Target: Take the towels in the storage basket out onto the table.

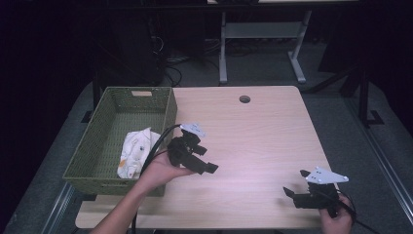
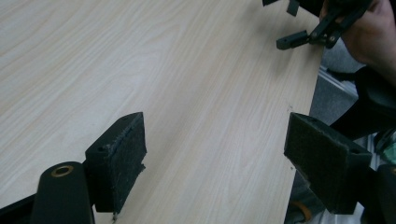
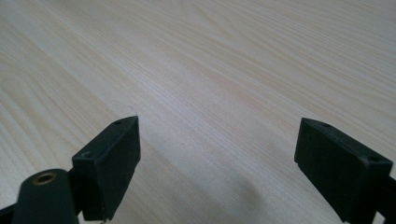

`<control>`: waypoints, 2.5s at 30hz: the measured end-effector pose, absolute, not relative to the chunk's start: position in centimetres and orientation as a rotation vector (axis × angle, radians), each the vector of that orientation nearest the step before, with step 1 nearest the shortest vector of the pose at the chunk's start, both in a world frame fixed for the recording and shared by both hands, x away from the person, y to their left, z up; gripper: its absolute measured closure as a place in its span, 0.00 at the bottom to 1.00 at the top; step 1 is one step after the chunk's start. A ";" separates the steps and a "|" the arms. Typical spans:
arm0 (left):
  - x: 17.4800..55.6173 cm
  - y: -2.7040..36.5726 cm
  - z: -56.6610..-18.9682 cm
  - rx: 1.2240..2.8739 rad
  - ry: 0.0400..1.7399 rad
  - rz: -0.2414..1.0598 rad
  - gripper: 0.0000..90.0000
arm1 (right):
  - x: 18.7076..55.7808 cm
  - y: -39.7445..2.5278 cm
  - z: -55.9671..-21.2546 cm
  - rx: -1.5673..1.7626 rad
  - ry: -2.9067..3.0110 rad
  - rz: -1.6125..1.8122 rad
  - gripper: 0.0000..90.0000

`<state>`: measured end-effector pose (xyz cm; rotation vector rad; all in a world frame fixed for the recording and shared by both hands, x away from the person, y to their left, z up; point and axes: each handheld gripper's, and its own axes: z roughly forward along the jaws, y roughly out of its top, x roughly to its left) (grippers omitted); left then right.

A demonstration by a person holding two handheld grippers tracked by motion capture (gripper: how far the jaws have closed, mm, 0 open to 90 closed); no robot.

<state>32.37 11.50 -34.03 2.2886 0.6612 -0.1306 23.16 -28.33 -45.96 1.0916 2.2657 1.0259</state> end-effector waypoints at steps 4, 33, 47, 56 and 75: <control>33.2 12.6 -33.5 2.268 0.702 -0.154 0.23 | 23.1 -28.3 -46.0 1.090 2.266 1.026 0.16; 35.9 23.1 -30.8 2.138 0.922 -0.162 0.30 | 23.2 -28.3 -46.0 1.094 2.269 1.027 0.16; 36.9 28.1 -31.8 2.094 1.083 -0.110 0.30 | 23.1 -28.4 -46.1 1.106 2.267 1.026 0.16; 37.8 30.2 -33.7 2.115 1.226 -0.071 0.30 | 23.2 -28.4 -46.2 1.096 2.270 1.023 0.16; 39.3 31.2 -39.5 2.392 1.572 -0.006 0.37 | 23.1 -28.4 -46.2 1.099 2.271 1.024 0.16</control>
